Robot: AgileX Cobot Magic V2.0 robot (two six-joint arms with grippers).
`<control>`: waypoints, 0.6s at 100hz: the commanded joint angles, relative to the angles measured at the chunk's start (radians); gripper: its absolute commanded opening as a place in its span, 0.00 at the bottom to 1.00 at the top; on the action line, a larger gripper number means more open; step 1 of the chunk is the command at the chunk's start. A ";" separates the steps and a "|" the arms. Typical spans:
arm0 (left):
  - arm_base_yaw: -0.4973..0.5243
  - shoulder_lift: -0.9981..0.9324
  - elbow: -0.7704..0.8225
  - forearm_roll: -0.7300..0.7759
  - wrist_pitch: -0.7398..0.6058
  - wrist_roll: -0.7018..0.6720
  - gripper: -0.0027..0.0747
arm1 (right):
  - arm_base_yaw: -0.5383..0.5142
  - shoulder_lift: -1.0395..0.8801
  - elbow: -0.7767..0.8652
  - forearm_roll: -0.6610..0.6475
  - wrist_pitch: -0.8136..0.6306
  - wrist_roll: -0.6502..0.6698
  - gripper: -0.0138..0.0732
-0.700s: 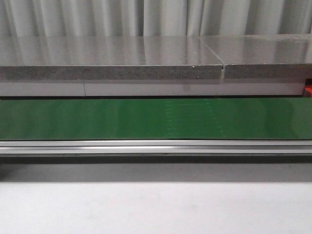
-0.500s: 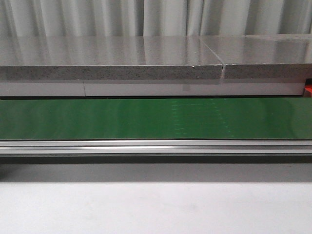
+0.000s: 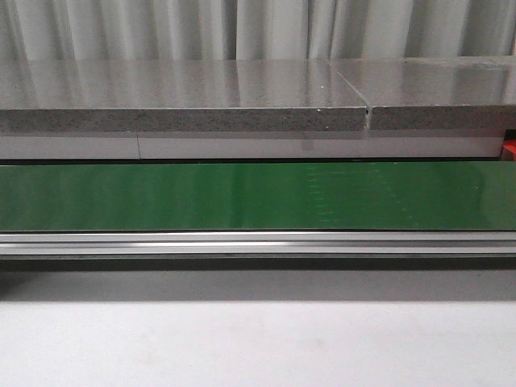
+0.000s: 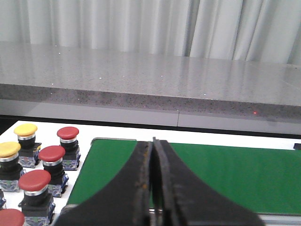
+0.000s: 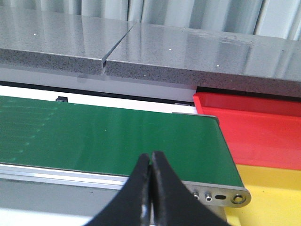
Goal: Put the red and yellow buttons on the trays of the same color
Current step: 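Move the left gripper over the rows of red and yellow buttons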
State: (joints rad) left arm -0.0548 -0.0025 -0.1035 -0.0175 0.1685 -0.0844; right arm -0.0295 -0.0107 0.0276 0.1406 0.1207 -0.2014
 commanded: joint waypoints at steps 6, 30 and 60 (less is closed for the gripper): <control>-0.009 0.087 -0.186 0.002 0.095 -0.007 0.01 | 0.002 -0.018 -0.015 -0.009 -0.077 -0.002 0.08; -0.009 0.343 -0.488 0.002 0.448 -0.009 0.01 | 0.002 -0.018 -0.015 -0.009 -0.077 -0.002 0.08; -0.009 0.581 -0.648 -0.026 0.550 -0.009 0.01 | 0.002 -0.018 -0.015 -0.009 -0.077 -0.002 0.08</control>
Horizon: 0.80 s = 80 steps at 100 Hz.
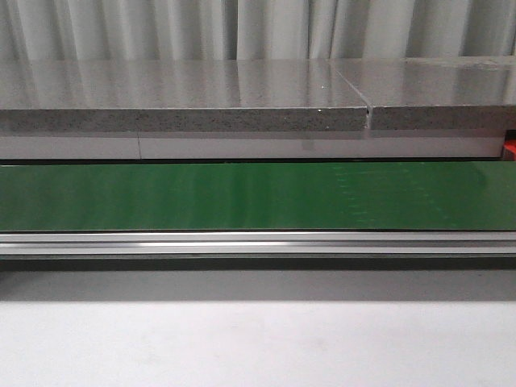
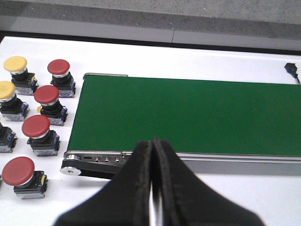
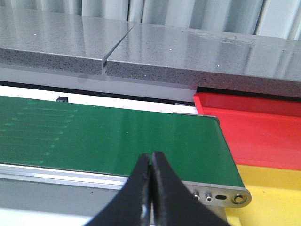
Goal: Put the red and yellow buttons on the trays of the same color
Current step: 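Move the left gripper over the rows of red and yellow buttons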
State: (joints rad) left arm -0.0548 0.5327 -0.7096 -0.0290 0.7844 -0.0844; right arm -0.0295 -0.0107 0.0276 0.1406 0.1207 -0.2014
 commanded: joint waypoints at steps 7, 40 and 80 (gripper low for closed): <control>-0.009 0.071 -0.042 -0.014 -0.064 -0.009 0.01 | 0.002 -0.018 -0.015 -0.009 -0.077 -0.002 0.08; -0.009 0.135 -0.042 -0.014 -0.052 -0.009 0.01 | 0.002 -0.018 -0.015 -0.009 -0.077 -0.002 0.08; -0.009 0.139 -0.042 -0.014 -0.022 -0.009 0.89 | 0.002 -0.018 -0.015 -0.009 -0.077 -0.002 0.08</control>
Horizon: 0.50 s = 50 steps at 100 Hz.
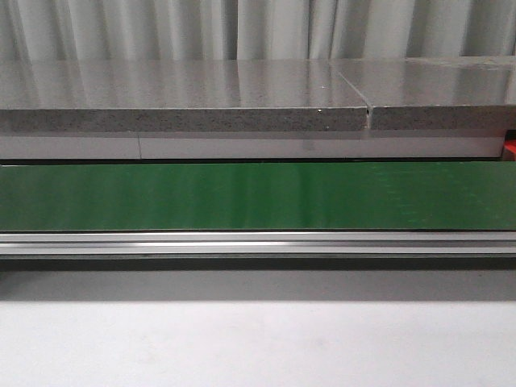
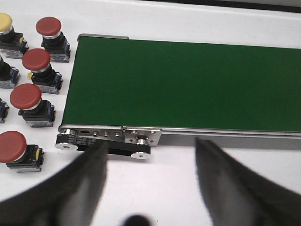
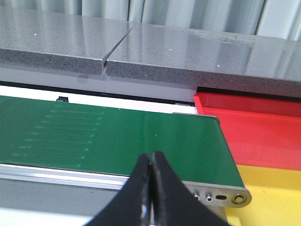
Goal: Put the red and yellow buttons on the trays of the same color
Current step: 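Move the left gripper over the rows of red and yellow buttons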
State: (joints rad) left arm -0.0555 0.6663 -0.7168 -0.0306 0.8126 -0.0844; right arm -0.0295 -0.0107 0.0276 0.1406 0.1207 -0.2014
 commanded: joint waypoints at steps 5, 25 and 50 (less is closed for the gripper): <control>-0.009 0.005 -0.035 -0.013 -0.039 -0.009 0.95 | 0.002 -0.018 -0.015 -0.009 -0.077 -0.002 0.08; -0.009 0.005 -0.035 0.009 -0.012 -0.133 0.87 | 0.002 -0.018 -0.015 -0.009 -0.077 -0.002 0.08; -0.009 0.087 -0.035 0.313 -0.038 -0.508 0.86 | 0.002 -0.018 -0.015 -0.009 -0.077 -0.002 0.08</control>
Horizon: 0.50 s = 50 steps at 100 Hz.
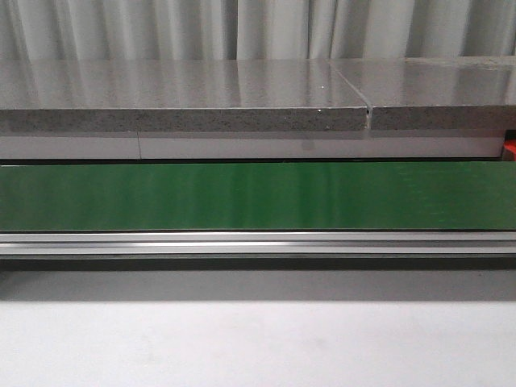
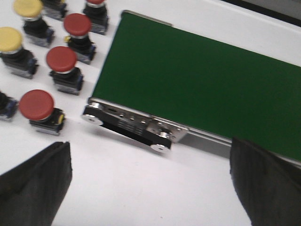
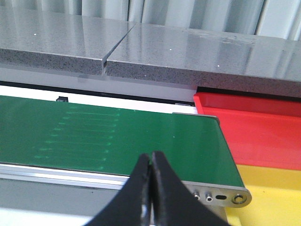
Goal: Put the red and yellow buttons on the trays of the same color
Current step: 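Move the left gripper over the rows of red and yellow buttons, then lower the left gripper onto a red-capped button and close it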
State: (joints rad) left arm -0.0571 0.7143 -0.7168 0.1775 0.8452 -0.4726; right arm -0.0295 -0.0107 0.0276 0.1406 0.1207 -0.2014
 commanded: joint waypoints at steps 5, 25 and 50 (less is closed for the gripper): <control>-0.007 0.067 -0.035 0.135 -0.071 -0.150 0.86 | 0.002 -0.018 -0.015 -0.009 -0.077 -0.002 0.08; 0.092 0.210 -0.035 0.157 -0.110 -0.168 0.86 | 0.002 -0.018 -0.015 -0.009 -0.077 -0.002 0.08; 0.282 0.360 -0.035 0.139 -0.228 -0.164 0.86 | 0.002 -0.018 -0.015 -0.009 -0.077 -0.002 0.08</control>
State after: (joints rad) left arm 0.1813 1.0463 -0.7168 0.3113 0.6981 -0.6273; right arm -0.0295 -0.0107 0.0276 0.1406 0.1207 -0.2014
